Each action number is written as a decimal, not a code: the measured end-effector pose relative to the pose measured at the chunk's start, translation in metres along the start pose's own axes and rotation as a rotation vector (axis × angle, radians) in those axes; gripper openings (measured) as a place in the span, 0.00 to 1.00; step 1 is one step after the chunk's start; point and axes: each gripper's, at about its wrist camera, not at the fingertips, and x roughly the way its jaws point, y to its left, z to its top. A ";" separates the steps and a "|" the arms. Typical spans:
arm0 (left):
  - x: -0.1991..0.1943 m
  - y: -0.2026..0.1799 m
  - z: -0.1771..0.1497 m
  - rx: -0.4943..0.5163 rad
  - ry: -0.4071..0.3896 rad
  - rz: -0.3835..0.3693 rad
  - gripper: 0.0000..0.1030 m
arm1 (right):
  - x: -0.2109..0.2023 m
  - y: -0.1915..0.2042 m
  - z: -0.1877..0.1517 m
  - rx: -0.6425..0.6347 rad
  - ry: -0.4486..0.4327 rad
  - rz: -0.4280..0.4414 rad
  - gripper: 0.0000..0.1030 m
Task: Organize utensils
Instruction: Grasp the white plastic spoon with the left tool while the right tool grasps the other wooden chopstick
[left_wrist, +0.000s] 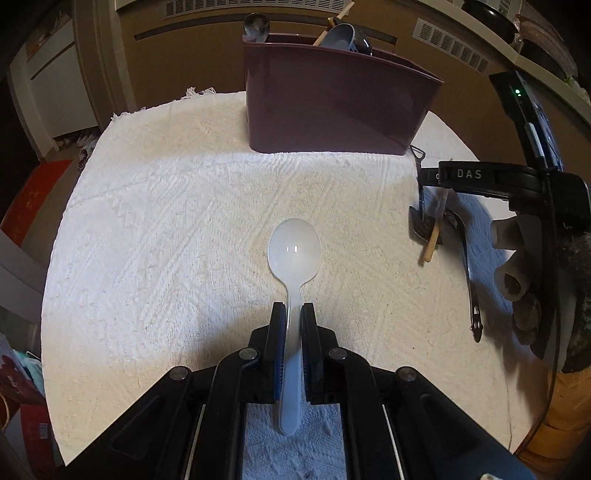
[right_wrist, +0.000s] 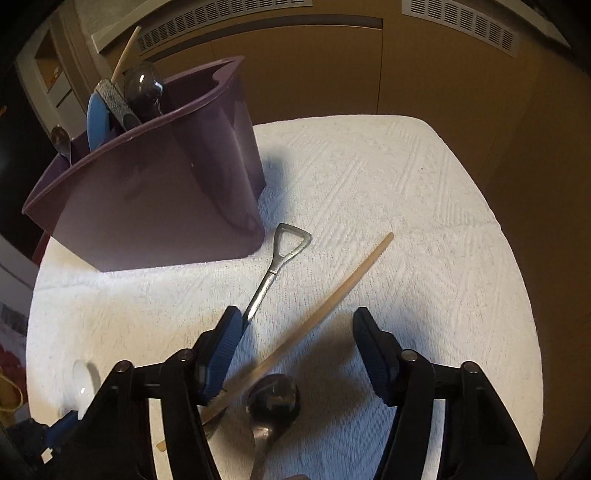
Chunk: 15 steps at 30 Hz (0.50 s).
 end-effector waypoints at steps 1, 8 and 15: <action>0.000 0.000 0.000 -0.002 0.001 -0.004 0.06 | 0.000 0.006 0.000 -0.034 -0.005 -0.018 0.48; 0.001 0.005 -0.002 -0.029 0.028 -0.031 0.07 | -0.010 0.012 -0.011 -0.188 0.053 0.031 0.08; 0.002 0.002 -0.004 -0.031 0.036 -0.042 0.13 | -0.037 -0.026 -0.041 -0.234 0.100 0.047 0.05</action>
